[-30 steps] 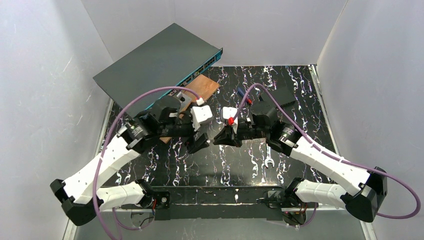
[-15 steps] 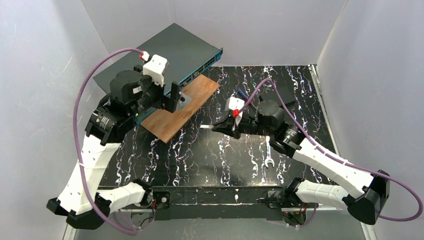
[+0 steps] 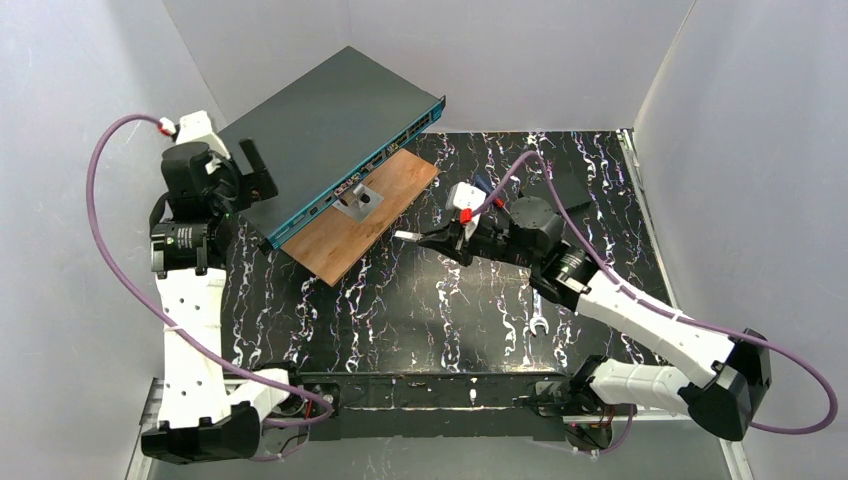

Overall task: Insert the plug into the switch port
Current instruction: Insert the connector into the switch port.

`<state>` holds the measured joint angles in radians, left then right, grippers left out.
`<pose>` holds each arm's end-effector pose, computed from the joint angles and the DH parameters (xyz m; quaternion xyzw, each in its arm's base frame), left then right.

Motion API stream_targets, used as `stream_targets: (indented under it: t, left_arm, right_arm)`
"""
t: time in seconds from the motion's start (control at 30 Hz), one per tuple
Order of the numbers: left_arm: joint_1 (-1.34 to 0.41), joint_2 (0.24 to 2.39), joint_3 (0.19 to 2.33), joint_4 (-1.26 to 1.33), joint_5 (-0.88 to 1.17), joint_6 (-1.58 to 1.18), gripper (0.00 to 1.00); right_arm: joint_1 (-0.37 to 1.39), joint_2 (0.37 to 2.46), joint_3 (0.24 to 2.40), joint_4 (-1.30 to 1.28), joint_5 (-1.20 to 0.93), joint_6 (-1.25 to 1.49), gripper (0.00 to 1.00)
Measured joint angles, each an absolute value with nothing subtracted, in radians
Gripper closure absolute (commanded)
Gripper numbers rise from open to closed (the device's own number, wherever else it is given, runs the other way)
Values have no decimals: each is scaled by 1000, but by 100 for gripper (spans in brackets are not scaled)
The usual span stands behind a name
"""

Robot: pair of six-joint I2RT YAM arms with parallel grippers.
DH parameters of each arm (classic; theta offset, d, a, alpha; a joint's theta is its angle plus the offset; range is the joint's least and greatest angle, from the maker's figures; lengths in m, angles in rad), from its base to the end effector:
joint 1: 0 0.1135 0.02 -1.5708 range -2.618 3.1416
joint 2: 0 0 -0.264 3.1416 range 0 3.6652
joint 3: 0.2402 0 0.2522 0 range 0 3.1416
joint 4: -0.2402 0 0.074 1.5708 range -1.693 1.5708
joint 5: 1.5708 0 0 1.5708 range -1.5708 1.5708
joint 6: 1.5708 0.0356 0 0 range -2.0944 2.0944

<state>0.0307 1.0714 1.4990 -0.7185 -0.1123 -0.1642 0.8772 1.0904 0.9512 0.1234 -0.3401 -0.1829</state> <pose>0.1962 0.0100 0.4701 -0.1113 0.7938 0.0051 0.5979 0.1548 0.2048 0.3713 -0.4575 0.5460 0.3486 0.6091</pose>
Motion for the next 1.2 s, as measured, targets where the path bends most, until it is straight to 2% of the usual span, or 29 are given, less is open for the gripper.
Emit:
stream_targets:
  t: [0.1,0.5,0.9,1.2]
  left_arm:
    - [120,1050,1434,-694,-99,-233,2]
    - [265,1029,1341,-625,-50,-442,2]
    - [355,1020,1163,-457,186,-665,2]
    - [466,995,953,-177,406,-902,2]
  right_arm:
    - [878,1124,952,144,-339,-183,99]
    - [890,1204,969,259,-358,-183,99]
    - [902,1215,974,327,-381,-184,99]
    - [921,1257,988,370,-374,-191,99]
